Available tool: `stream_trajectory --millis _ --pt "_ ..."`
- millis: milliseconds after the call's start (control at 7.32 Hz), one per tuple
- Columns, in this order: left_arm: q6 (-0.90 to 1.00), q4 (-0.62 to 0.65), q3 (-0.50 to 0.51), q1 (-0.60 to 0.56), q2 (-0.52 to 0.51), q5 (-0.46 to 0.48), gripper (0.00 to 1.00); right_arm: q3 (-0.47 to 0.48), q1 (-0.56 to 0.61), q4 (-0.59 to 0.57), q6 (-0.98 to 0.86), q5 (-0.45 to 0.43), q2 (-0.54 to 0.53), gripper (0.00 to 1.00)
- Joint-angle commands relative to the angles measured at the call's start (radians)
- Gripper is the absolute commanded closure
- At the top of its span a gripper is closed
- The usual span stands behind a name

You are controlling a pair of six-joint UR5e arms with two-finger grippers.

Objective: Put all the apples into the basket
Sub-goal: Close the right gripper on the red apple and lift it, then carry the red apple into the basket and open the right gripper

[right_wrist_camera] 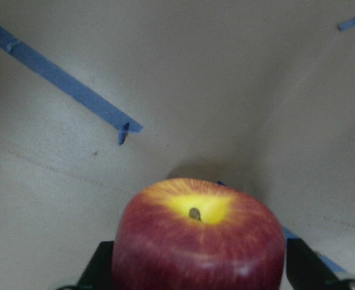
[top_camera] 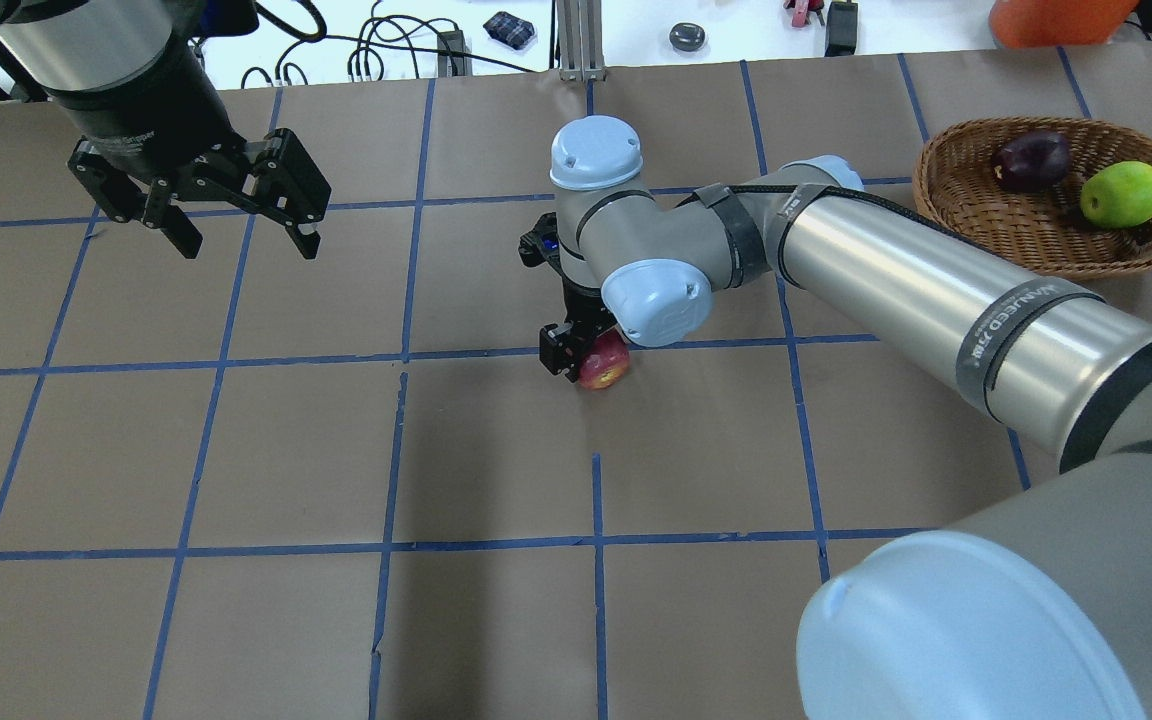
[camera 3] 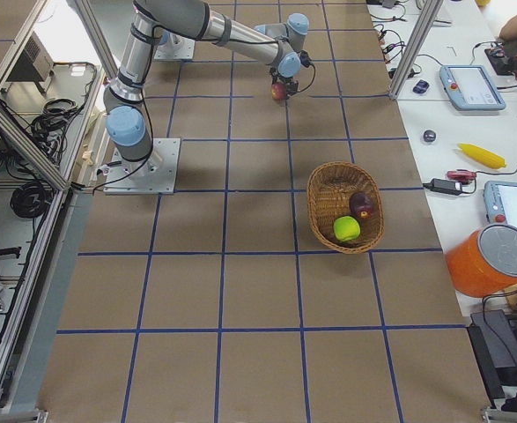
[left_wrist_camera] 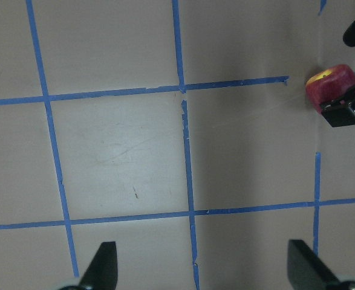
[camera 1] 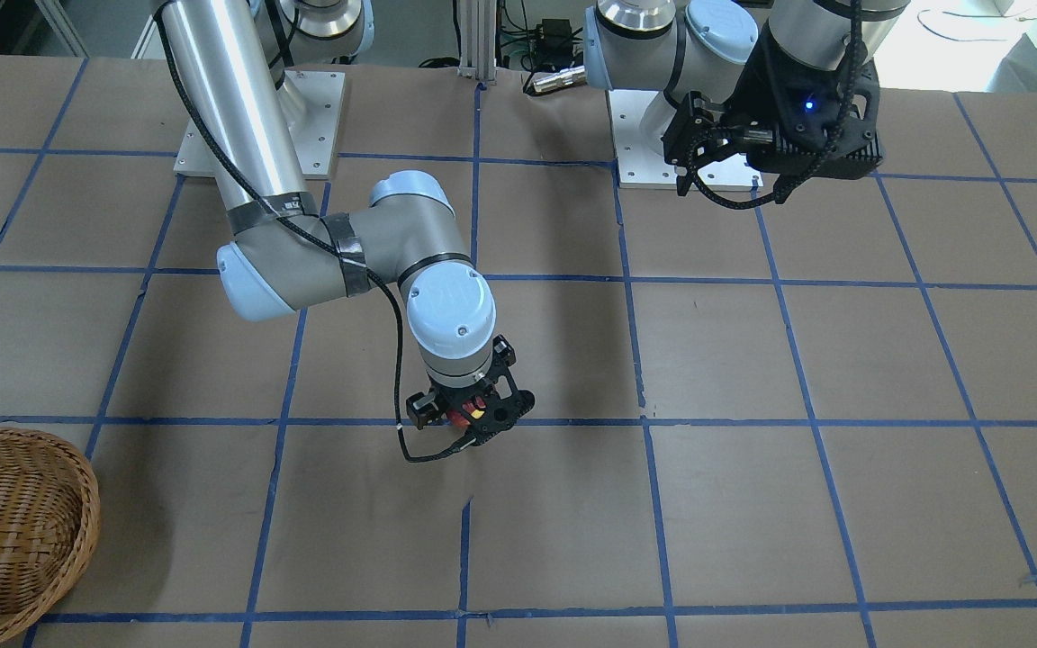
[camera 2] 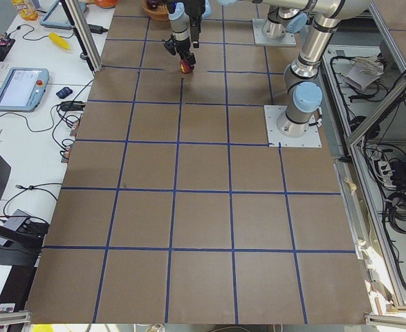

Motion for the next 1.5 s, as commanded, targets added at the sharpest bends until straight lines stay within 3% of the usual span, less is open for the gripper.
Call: stream_trajectory --millis 0,137,410,683,820,1093,1366 --pt "0.002 0.002 -0.002 0.0 0.001 0.0 0.0 -0.001 -0.003 -0.067 -0.011 -0.012 0.021 0.82" --pt "-0.005 0.005 -0.002 0.0 0.001 0.0 0.0 -0.018 -0.018 -0.066 -0.011 -0.002 0.02 1.0" --pt "0.004 0.011 -0.002 0.0 0.001 0.001 0.0 -0.091 -0.097 0.023 -0.003 -0.009 -0.023 1.0" --pt "-0.002 0.011 -0.002 0.0 0.001 0.0 0.0 -0.267 -0.319 0.28 -0.012 -0.011 -0.086 1.0" --pt "0.001 0.011 -0.002 0.001 0.001 0.0 0.0 -0.34 -0.427 0.324 -0.014 -0.02 -0.079 1.0" --pt "-0.007 0.013 0.0 0.001 0.001 0.0 0.0 -0.365 -0.573 0.309 -0.029 -0.023 -0.048 1.0" --pt "-0.002 0.011 0.0 0.001 0.001 0.001 0.0 -0.368 -0.685 0.304 -0.159 -0.072 0.042 1.0"
